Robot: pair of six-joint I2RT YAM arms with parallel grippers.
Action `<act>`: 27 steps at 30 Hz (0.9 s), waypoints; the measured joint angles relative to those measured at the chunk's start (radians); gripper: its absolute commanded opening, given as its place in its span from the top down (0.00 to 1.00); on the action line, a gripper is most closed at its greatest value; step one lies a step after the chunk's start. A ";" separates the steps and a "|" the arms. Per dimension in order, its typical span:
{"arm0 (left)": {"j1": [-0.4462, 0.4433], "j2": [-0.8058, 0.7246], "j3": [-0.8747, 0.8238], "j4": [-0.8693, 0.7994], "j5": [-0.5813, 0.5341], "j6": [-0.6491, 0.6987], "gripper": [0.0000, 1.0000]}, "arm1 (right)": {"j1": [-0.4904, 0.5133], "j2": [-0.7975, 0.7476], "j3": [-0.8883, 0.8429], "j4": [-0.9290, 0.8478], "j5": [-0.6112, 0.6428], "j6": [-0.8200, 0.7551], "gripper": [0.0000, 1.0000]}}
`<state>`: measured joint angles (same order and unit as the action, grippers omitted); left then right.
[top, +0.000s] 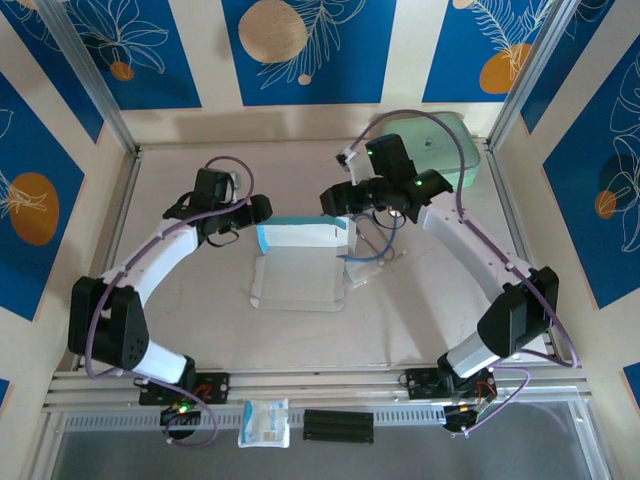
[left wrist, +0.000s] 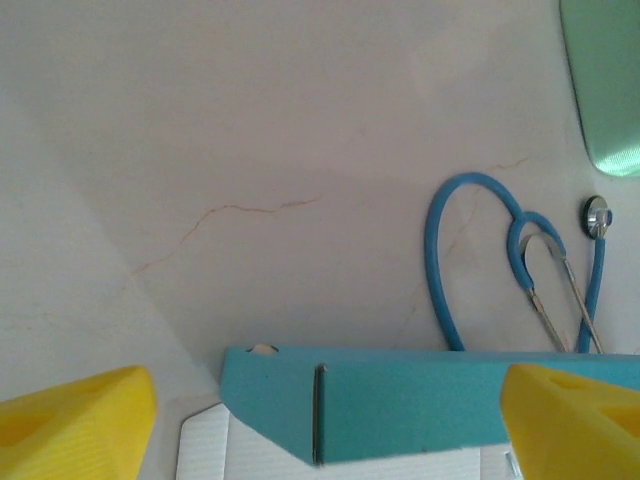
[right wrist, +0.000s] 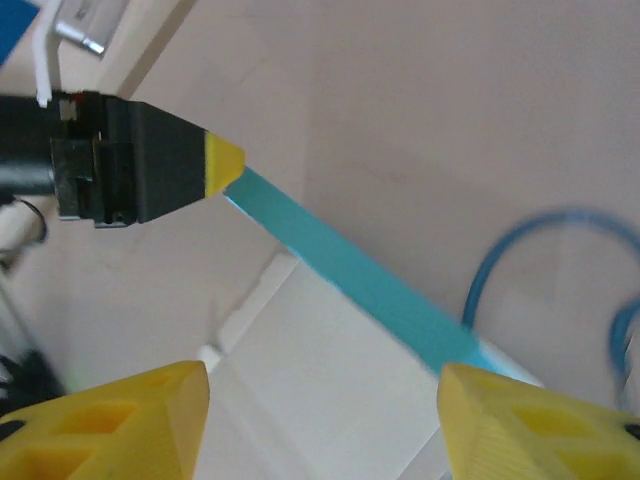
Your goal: Fold the paper box
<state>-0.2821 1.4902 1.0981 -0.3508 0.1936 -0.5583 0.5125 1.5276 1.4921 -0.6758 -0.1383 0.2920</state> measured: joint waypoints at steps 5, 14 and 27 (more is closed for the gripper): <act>0.006 0.084 0.019 0.019 0.120 -0.011 0.17 | 0.043 0.015 0.001 -0.120 0.019 0.250 0.35; 0.006 0.100 0.015 0.079 0.195 -0.013 0.20 | 0.016 0.141 0.006 -0.173 0.071 0.382 0.32; 0.006 0.101 0.000 0.106 0.222 -0.010 0.24 | -0.011 0.212 0.031 -0.071 0.050 0.409 0.35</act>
<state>-0.2756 1.5917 1.0977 -0.2451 0.4152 -0.5682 0.5014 1.7397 1.5230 -0.7467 -0.0879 0.7013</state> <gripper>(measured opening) 0.762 0.655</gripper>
